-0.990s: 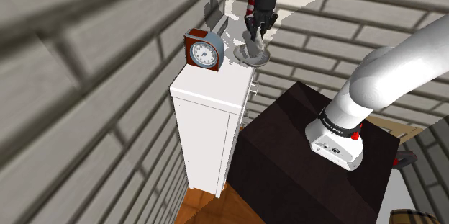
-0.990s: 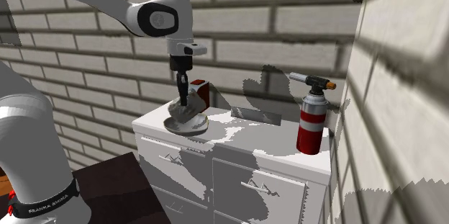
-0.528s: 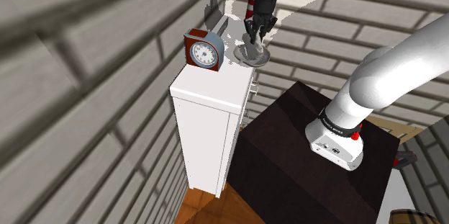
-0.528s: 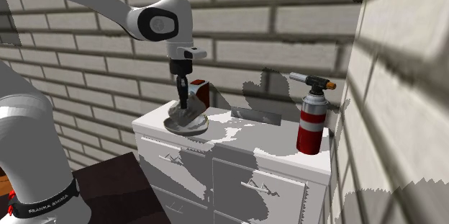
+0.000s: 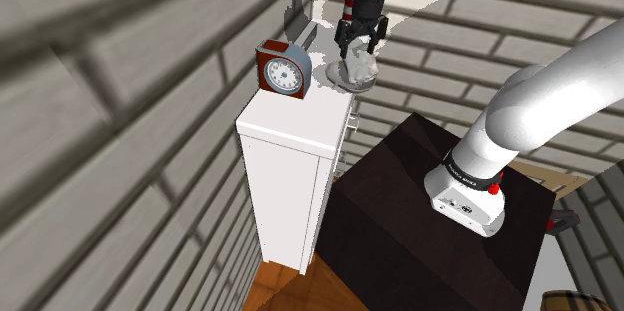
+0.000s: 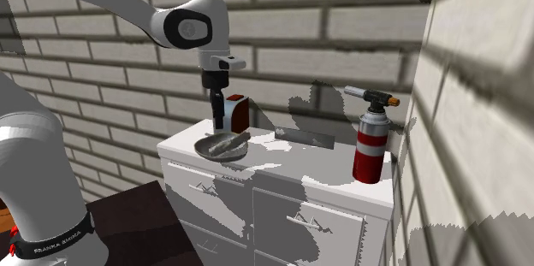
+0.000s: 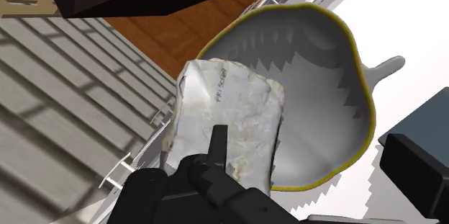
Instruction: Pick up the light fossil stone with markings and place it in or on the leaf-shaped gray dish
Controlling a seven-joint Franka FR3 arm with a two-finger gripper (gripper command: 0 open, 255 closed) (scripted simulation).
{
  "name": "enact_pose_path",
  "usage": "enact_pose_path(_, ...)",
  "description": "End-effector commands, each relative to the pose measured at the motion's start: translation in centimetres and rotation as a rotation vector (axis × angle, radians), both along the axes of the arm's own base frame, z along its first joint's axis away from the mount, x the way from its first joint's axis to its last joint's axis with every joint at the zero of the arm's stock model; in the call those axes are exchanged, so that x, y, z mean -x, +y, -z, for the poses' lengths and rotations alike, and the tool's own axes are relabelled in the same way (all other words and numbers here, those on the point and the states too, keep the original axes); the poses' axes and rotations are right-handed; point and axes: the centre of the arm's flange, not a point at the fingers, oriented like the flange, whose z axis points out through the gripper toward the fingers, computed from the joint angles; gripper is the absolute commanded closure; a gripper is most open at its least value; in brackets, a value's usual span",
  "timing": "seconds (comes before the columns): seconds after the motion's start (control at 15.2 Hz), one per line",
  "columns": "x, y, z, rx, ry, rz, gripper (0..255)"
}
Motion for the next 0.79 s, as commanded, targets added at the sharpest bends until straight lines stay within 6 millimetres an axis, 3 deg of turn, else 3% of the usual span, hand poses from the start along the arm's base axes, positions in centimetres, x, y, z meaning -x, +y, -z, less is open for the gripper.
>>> enact_pose_path(0.0,0.0,0.0,-1.3,0.000,0.000,0.000,0)
enact_pose_path(0.2,-0.1,0.0,-5.0,0.000,0.000,0.000,0)
enact_pose_path(0.73,-0.1,0.0,-5.0,0.000,0.000,0.000,0)
